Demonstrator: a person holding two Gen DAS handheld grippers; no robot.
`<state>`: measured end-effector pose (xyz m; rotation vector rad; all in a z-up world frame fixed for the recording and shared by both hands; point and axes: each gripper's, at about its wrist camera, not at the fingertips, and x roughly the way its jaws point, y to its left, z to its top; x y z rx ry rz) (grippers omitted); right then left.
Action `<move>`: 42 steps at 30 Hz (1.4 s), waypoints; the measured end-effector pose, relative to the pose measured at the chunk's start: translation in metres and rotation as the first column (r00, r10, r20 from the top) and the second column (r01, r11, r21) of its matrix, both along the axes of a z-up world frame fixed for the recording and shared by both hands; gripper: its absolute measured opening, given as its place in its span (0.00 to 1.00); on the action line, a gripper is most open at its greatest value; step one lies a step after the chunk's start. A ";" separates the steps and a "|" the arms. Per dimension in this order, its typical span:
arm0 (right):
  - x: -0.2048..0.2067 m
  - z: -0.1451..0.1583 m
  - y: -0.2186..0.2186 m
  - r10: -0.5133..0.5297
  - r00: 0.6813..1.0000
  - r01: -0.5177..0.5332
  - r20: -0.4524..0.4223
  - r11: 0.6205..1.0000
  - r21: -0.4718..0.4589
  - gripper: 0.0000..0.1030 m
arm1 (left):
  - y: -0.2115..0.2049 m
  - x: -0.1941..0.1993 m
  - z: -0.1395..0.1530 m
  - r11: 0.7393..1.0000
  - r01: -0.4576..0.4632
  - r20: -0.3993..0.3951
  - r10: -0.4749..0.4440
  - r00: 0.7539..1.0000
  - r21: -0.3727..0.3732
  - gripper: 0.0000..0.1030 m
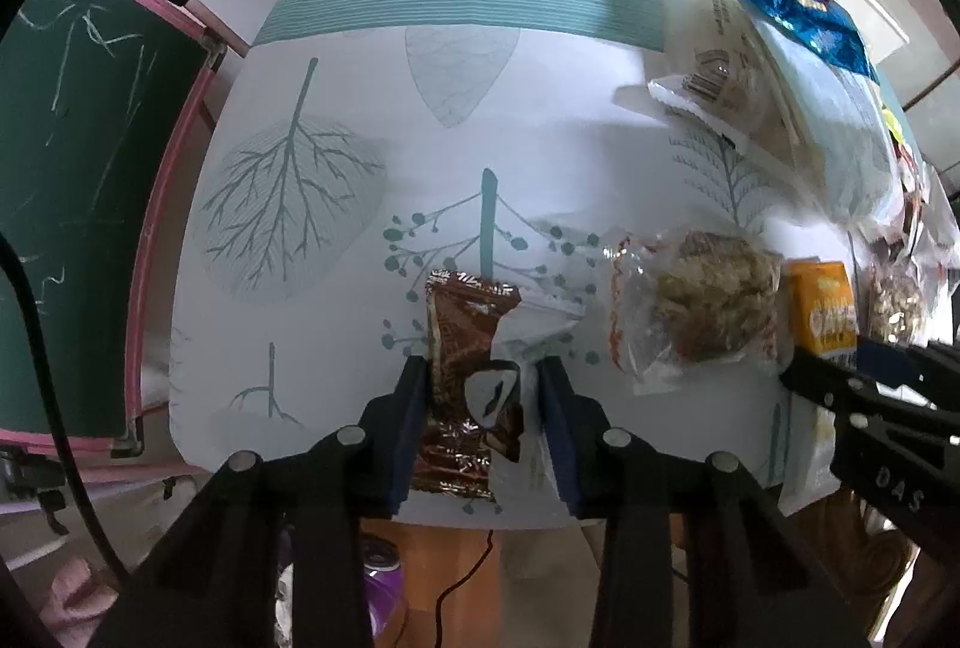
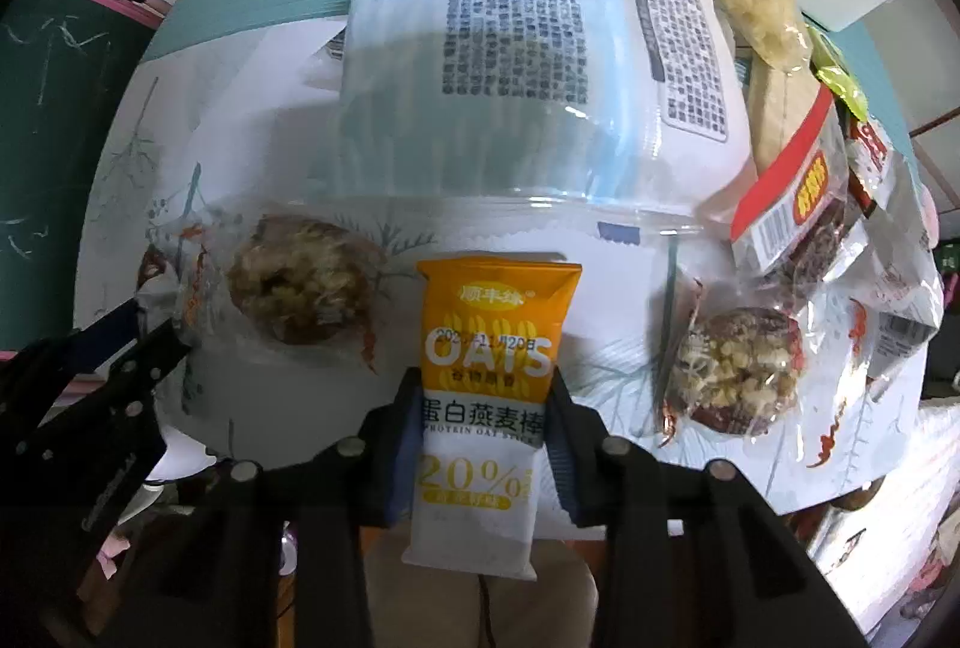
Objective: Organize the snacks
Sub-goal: 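Grasp the brown chocolate bar with the left tool while the right tool grasps the orange OATS bar, then carry both bars to the white tray and open both tools to drop them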
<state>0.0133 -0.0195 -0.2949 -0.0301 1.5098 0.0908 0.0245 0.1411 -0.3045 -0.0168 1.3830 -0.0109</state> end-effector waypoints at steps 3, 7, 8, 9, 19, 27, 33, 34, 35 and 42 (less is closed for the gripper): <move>-0.004 0.012 -0.011 -0.001 1.000 0.001 -0.004 0.999 0.046 0.36 | -0.002 0.002 0.007 1.000 -0.017 0.013 0.017 1.000 -0.002 0.32; -0.010 0.038 -0.025 0.024 0.999 -0.028 0.048 0.996 0.089 0.36 | -0.011 0.003 0.033 1.000 -0.025 0.069 0.024 0.997 0.013 0.32; -0.011 0.047 -0.029 0.031 0.997 -0.038 0.067 0.994 0.105 0.36 | -0.013 0.004 0.042 0.999 -0.028 0.084 0.027 0.996 0.016 0.31; -0.012 0.054 -0.032 0.033 0.996 -0.042 0.078 0.992 0.115 0.36 | -0.016 0.005 0.053 0.999 -0.032 0.103 0.030 0.994 0.019 0.31; -0.026 0.165 -0.089 0.028 0.936 -0.100 0.352 0.977 0.188 0.36 | -0.080 0.008 0.176 0.999 -0.029 0.335 0.013 0.942 0.043 0.31; 0.002 0.230 -0.124 -0.002 0.859 -0.109 0.511 0.977 0.185 0.36 | -0.133 0.016 0.233 0.999 -0.008 0.439 -0.010 0.898 0.040 0.31; 0.047 0.254 -0.157 -0.046 0.826 -0.058 0.562 0.985 0.165 0.36 | -0.152 0.061 0.243 0.999 0.041 0.439 -0.045 0.897 0.020 0.31; 0.055 0.257 -0.161 -0.055 0.822 -0.049 0.567 0.985 0.166 0.36 | -0.156 0.072 0.245 0.999 0.051 0.439 -0.053 0.897 0.017 0.31; 0.068 0.261 -0.167 -0.068 0.820 -0.035 0.568 0.985 0.169 0.36 | -0.159 0.084 0.247 0.998 0.060 0.437 -0.060 0.898 0.012 0.31; 0.158 0.257 -0.188 -0.142 0.839 0.066 0.526 0.985 0.161 0.38 | -0.177 0.187 0.237 0.989 0.137 0.392 -0.106 0.914 -0.052 0.31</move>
